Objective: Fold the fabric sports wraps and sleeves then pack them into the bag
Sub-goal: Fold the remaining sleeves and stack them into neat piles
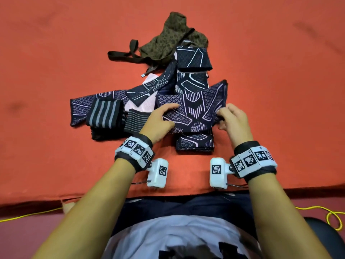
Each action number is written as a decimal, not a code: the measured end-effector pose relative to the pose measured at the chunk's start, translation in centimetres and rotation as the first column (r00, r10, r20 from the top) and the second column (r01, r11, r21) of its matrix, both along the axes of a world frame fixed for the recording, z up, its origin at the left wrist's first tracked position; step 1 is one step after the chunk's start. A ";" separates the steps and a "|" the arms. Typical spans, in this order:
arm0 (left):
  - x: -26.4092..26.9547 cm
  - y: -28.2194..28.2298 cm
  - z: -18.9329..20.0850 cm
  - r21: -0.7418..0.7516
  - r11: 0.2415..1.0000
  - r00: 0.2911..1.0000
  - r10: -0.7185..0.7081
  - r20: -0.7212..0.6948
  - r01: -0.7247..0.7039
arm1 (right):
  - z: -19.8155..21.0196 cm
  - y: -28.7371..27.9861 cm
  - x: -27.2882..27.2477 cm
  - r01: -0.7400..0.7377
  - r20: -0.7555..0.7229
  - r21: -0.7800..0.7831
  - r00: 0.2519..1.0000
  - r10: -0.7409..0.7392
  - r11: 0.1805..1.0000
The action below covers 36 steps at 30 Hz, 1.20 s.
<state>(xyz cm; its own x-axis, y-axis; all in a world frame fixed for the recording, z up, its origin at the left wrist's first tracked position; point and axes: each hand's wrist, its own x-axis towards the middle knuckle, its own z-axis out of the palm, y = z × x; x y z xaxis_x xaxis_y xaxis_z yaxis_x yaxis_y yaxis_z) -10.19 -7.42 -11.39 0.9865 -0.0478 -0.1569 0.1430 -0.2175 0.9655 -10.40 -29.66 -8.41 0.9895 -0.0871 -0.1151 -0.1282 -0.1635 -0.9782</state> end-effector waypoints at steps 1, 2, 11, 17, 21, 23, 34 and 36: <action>-0.1 -0.3 0.2 -0.010 1.000 1.000 -0.025 -0.010 0.025 | 0.2 0.3 0.1 -0.017 0.015 -0.002 1.000 0.017 1.000; -0.1 -0.4 0.1 -0.019 0.999 0.999 -0.040 -0.016 0.039 | 0.4 0.7 0.2 -0.031 0.019 -0.011 0.999 0.031 0.999; 0.0 -0.7 -0.6 0.022 1.000 0.999 0.015 -0.029 -0.015 | -2.2 3.9 -0.1 -0.139 0.026 -0.240 0.988 0.150 0.961; 0.4 -0.6 -0.2 0.040 0.997 0.997 0.071 0.010 -0.071 | -3.5 5.3 0.1 -0.232 0.072 -0.383 0.958 0.279 0.894; 0.6 -0.7 -0.2 -0.027 0.996 0.996 0.081 -0.028 -0.082 | -3.7 6.4 0.2 -0.240 0.109 -0.396 0.946 0.305 0.886; 0.6 -0.6 -0.5 -0.061 0.993 0.994 0.096 -0.045 -0.099 | -3.8 6.8 0.2 -0.249 0.126 -0.402 0.938 0.323 0.881; 0.6 -0.4 -0.4 0.004 0.997 0.995 0.080 -0.051 -0.080 | -3.8 7.5 -0.3 -0.310 0.110 -0.422 0.915 0.388 0.852; 0.6 -0.3 -0.3 -0.026 0.995 0.994 0.100 -0.051 -0.101 | -3.7 7.5 -0.3 -0.308 0.100 -0.429 0.918 0.383 0.849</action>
